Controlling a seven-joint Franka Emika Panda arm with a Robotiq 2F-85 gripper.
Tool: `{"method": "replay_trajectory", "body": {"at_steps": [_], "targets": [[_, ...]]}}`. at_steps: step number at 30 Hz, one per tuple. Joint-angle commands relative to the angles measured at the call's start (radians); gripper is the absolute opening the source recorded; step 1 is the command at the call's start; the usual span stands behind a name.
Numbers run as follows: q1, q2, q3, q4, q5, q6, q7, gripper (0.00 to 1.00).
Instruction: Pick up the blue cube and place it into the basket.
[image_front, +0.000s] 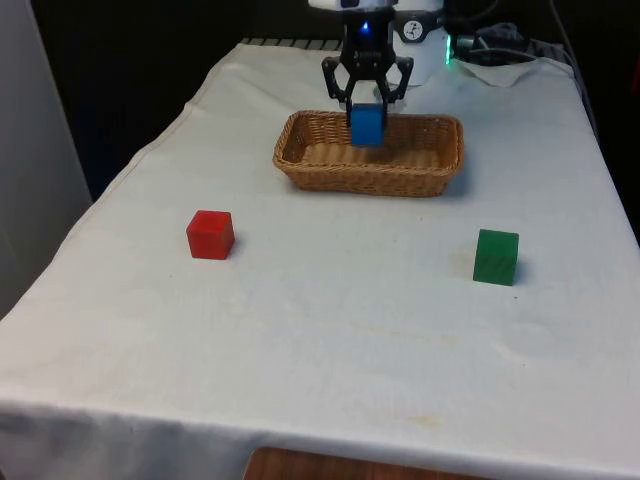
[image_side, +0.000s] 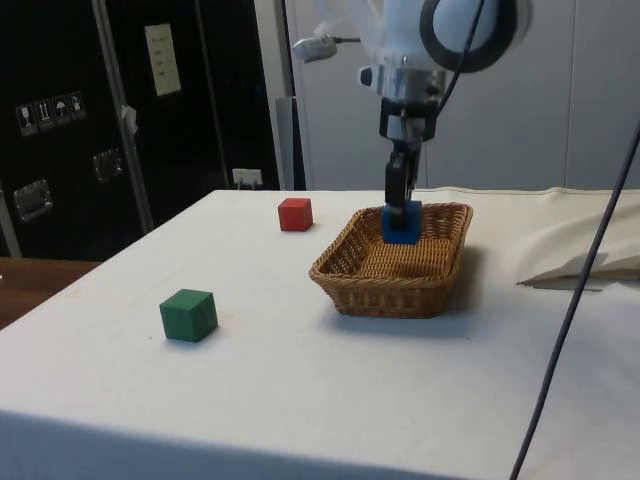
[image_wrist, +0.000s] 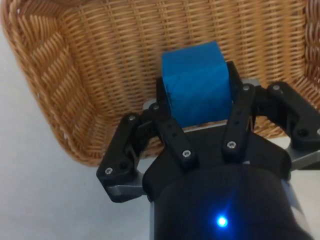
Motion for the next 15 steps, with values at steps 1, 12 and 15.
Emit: {"method": "replay_trajectory", "body": {"at_steps": [1,12,15], "targets": [[-0.006,0.015,0.000,0.003,-0.017,0.022,0.008,0.00],[-0.002,0.113,-0.013,0.025,-0.002,0.099,-0.013,0.00],[-0.002,0.130,-0.012,0.026,0.007,0.112,-0.018,0.00]]}}
